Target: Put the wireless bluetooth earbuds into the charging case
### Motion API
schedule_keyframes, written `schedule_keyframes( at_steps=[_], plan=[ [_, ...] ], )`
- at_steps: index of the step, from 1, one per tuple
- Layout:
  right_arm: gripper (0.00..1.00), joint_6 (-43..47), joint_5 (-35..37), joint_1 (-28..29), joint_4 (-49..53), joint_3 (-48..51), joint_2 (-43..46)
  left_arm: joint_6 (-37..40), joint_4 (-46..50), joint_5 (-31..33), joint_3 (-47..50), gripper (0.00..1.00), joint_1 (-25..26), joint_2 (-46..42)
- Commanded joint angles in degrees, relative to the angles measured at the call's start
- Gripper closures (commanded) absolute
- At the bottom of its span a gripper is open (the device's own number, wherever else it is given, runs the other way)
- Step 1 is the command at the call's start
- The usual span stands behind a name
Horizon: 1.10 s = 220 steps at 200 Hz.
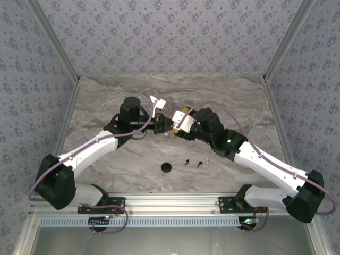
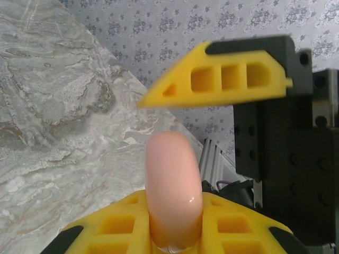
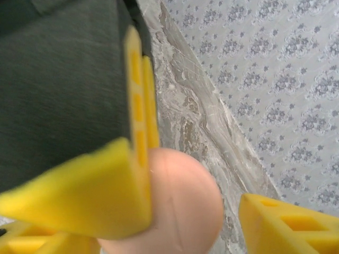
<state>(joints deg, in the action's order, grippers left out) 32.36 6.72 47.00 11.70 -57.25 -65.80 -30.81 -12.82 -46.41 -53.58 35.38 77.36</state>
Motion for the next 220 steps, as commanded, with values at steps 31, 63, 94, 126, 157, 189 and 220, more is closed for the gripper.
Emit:
schedule_keyframes(
  at_steps=[31,63,94,126,157,189,220],
  plan=[
    [0.15,-9.7,-12.7,-6.8,0.4,3.9,6.6,8.1,0.3,6.0,1.5,0.97,0.4,-6.0],
    [0.12,-17.4,-24.9,-12.4,-3.8,7.6,10.5,15.1,0.3,11.8,4.8,1.0,2.4,-10.3],
    [0.12,-24.6,-33.4,-15.7,-7.8,7.6,9.8,19.8,-0.4,13.3,6.0,1.0,4.7,-11.4],
    [0.12,-26.6,-35.0,-15.8,-8.7,6.2,8.3,21.3,-0.8,13.1,6.3,1.0,5.7,-11.2],
    [0.15,-26.4,-33.0,-16.0,-8.2,5.5,7.1,22.3,-0.5,12.8,6.2,1.0,6.1,-11.2],
    [0.16,-26.5,-32.2,-16.7,-7.7,4.1,5.7,23.1,-0.3,12.0,6.2,1.0,6.2,-10.8],
    [0.2,-25.8,-31.7,-17.7,-5.8,1.5,3.5,23.5,-0.1,11.6,5.9,1.0,6.3,-10.4]
  ],
)
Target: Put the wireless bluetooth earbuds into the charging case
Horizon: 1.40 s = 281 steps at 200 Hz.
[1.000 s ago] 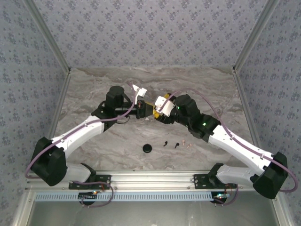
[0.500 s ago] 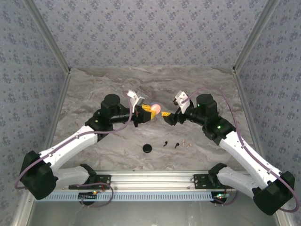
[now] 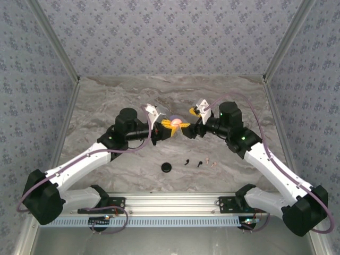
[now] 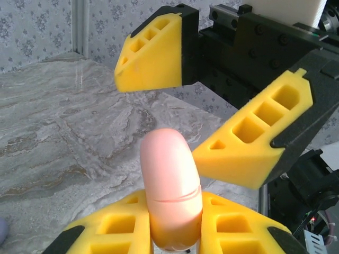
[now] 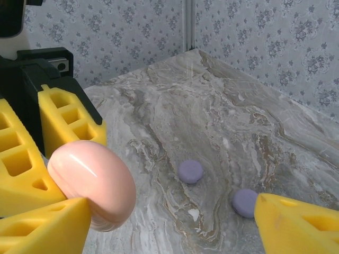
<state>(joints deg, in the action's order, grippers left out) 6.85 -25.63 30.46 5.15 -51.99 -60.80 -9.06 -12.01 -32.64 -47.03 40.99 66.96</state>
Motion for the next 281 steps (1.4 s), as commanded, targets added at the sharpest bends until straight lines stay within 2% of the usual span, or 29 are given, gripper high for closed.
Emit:
schedule_keyframes(
  at_steps=[1,54,91,132,152,179,214,257,281],
  plan=[
    [0.2,-0.3,0.7,-1.2,0.9,-3.8,-1.5,1.8,-0.9,-2.2,-0.6,1.0,0.7,0.0],
    [0.22,-0.5,-0.4,-2.8,1.8,-5.9,-2.9,2.2,-0.2,-1.5,-0.7,1.0,0.7,0.4],
    [0.22,-3.0,1.1,-4.7,3.5,-4.5,1.7,3.2,-0.1,0.3,0.2,1.0,0.7,-0.1],
    [0.32,-10.7,11.2,-5.7,17.5,-4.1,5.2,4.0,-4.7,1.9,3.8,1.0,0.9,-1.6],
    [0.33,-18.1,17.7,-5.7,24.2,-2.5,6.4,4.9,-6.1,2.6,5.1,1.0,1.3,-2.5],
    [0.34,-29.6,22.0,-5.5,32.5,0.7,6.4,6.0,-6.6,2.9,6.0,1.0,1.5,-3.3],
    [0.41,-35.8,25.4,-5.1,39.4,5.6,2.0,6.4,-7.9,4.2,8.0,1.0,1.8,-4.9],
    [0.54,-37.7,22.7,-3.9,34.2,10.5,-8.2,7.1,-6.4,4.8,8.1,1.0,1.8,-5.5],
    [0.55,-38.2,23.8,-2.1,32.2,10.3,-13.1,7.2,-6.0,5.6,8.0,1.0,1.9,-5.4]
  ],
)
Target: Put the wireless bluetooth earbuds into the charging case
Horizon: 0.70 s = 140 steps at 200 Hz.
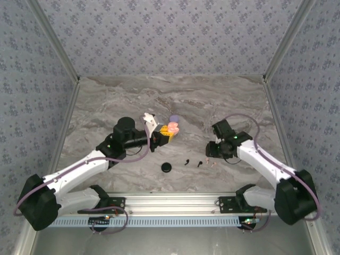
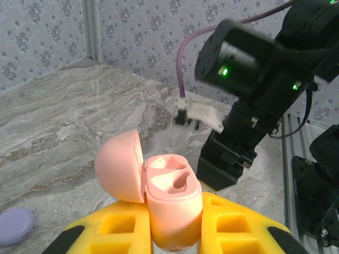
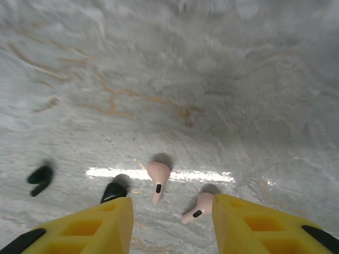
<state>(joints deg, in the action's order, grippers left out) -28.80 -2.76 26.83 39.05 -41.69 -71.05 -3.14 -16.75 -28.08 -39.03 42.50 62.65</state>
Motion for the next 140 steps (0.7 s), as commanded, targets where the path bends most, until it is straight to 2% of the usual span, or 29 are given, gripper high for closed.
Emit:
schedule_keyframes(
  at_steps=[1,100,140],
  plan=[
    [0.55,-2.6,1.0,1.6,-1.8,0.0,-3.0,1.3,-1.2,1.0,0.0,1.0,0.3,-1.1],
    [0.59,-3.0,3.6,5.2,-3.9,-1.1,-11.0,1.5,0.2,2.2,-0.7,1.0,0.4,-0.9],
    [0.63,-2.9,5.0,6.6,-3.5,-2.2,-13.6,1.5,0.4,2.3,-0.9,1.0,0.3,-1.0]
  ],
)
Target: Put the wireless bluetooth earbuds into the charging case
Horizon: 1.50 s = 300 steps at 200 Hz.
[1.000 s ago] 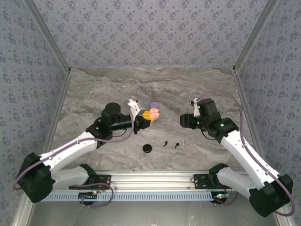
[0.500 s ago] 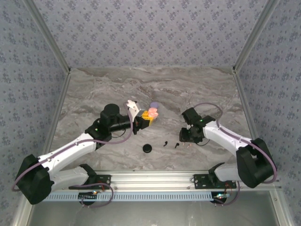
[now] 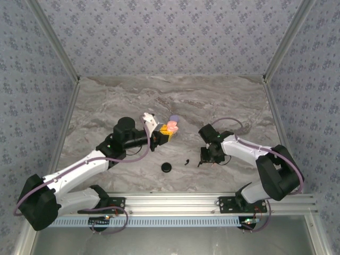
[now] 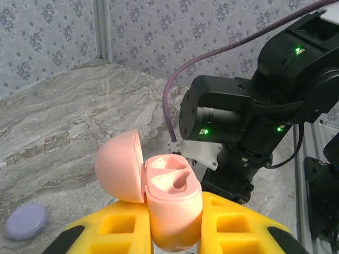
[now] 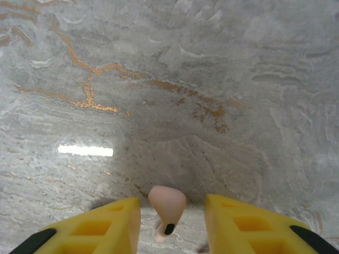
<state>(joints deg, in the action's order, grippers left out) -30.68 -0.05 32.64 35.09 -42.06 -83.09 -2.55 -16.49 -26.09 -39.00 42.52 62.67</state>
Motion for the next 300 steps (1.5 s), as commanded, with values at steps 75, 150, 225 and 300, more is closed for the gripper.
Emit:
schedule_keyframes(
  at_steps=[75,150,225,300],
  plan=[
    [0.77,0.6,3.4,1.8,0.0,-2.9,-1.3,0.8,-0.1,0.5,-1.0,1.0,0.3,-1.0],
    [0.78,7.9,6.4,3.8,-0.3,-7.6,12.4,-2.6,-5.9,-1.9,-0.6,1.0,0.3,2.0],
    [0.78,19.2,-7.0,5.4,-15.1,-13.6,28.3,-4.7,-10.0,-6.7,-1.4,1.0,0.6,6.1],
    [0.78,27.1,-7.0,11.6,-12.5,-21.4,23.3,-4.1,-9.6,-9.5,-3.1,1.0,1.1,9.4]
  ],
)
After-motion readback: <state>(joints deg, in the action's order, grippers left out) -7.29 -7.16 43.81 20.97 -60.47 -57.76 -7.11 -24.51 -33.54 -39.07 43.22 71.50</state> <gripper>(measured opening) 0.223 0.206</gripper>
